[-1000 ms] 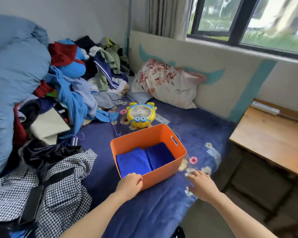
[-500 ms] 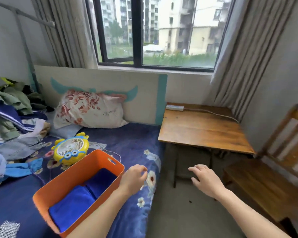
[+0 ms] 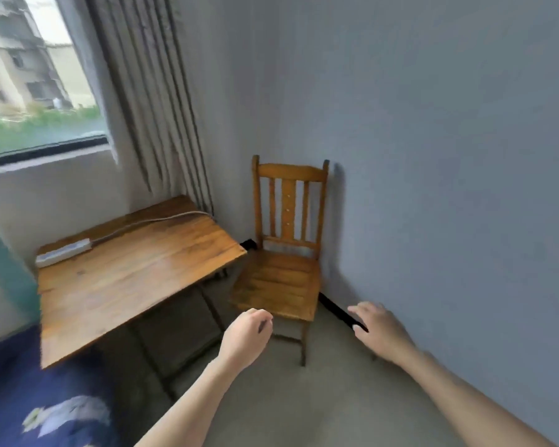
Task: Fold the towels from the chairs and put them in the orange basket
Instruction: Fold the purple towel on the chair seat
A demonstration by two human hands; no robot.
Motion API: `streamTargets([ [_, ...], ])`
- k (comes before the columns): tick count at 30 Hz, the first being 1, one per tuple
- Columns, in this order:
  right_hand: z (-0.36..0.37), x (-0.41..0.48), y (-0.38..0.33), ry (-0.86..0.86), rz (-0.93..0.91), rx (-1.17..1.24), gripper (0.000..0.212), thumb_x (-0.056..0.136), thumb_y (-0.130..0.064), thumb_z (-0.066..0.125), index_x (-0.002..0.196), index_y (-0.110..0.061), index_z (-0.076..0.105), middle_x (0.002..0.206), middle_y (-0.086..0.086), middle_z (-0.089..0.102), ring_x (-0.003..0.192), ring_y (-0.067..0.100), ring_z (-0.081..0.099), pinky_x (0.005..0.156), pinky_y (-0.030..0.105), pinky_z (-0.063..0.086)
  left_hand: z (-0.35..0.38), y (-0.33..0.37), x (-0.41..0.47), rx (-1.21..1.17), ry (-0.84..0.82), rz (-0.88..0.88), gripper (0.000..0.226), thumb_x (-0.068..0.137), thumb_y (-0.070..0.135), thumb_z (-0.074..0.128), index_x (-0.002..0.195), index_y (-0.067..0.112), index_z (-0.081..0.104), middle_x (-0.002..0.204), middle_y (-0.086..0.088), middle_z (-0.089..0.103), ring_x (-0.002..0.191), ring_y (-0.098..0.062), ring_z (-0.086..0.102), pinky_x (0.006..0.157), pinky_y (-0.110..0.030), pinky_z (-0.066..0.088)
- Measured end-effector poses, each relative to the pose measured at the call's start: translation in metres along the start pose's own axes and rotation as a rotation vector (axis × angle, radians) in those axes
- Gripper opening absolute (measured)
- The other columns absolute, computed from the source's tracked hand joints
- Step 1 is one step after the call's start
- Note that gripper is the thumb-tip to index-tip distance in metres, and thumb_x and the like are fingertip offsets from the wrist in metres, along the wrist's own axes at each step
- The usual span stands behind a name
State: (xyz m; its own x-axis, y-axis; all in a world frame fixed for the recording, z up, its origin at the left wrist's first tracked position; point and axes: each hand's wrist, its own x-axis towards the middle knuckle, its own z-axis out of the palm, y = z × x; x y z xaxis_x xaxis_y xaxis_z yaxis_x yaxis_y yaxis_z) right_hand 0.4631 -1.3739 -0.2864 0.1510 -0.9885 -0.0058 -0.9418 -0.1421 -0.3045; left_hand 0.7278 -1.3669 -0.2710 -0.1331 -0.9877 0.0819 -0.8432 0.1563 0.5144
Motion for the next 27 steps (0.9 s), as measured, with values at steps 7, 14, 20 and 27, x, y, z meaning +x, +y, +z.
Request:
streamTargets([
  [7, -0.009, -0.130, 0.115, 0.093, 0.592, 0.010, 0.040, 0.095, -0.023, 0.043, 0.135, -0.017, 0.045, 0.136, 0.000, 0.046, 0.132, 0.018, 0.035, 0.103, 0.030, 0.033, 0.107, 0.121, 0.066, -0.014, -0.391, 0.387, 0.030, 0.092, 0.028, 0.043, 0.103, 0.009, 0.063, 0.097, -0.001, 0.060, 0.100, -0.020, 0.057, 0.082, -0.029, 0.042],
  [14, 0.006, -0.296, 0.119, 0.210, 1.220, 0.075, 0.038, 0.089, -0.020, 0.049, 0.127, -0.013, 0.052, 0.128, 0.005, 0.052, 0.126, 0.023, 0.042, 0.101, 0.030, 0.035, 0.201, 0.214, 0.050, 0.012, -0.716, 0.776, 0.015, 0.092, 0.023, 0.046, 0.085, 0.024, 0.060, 0.068, 0.014, 0.044, 0.075, -0.009, 0.046, 0.071, -0.025, 0.040],
  [20, 0.035, -0.404, 0.081, 0.324, 1.594, 0.195, 0.042, 0.089, -0.024, 0.044, 0.131, -0.021, 0.048, 0.129, -0.002, 0.049, 0.126, 0.017, 0.039, 0.099, 0.023, 0.033, 0.261, 0.279, -0.023, 0.089, -0.983, 1.058, 0.027, 0.095, 0.028, 0.043, 0.113, 0.020, 0.062, 0.105, 0.005, 0.061, 0.104, -0.015, 0.060, 0.083, -0.023, 0.044],
  [27, 0.055, -0.523, 0.098, 0.444, 1.818, 0.306, 0.036, 0.088, -0.022, 0.050, 0.122, -0.015, 0.053, 0.127, 0.003, 0.051, 0.121, 0.018, 0.044, 0.097, 0.029, 0.040, 0.326, 0.376, -0.142, 0.151, -1.075, 1.280, 0.028, 0.093, 0.024, 0.045, 0.115, 0.022, 0.062, 0.089, 0.014, 0.048, 0.109, -0.012, 0.059, 0.087, -0.018, 0.040],
])
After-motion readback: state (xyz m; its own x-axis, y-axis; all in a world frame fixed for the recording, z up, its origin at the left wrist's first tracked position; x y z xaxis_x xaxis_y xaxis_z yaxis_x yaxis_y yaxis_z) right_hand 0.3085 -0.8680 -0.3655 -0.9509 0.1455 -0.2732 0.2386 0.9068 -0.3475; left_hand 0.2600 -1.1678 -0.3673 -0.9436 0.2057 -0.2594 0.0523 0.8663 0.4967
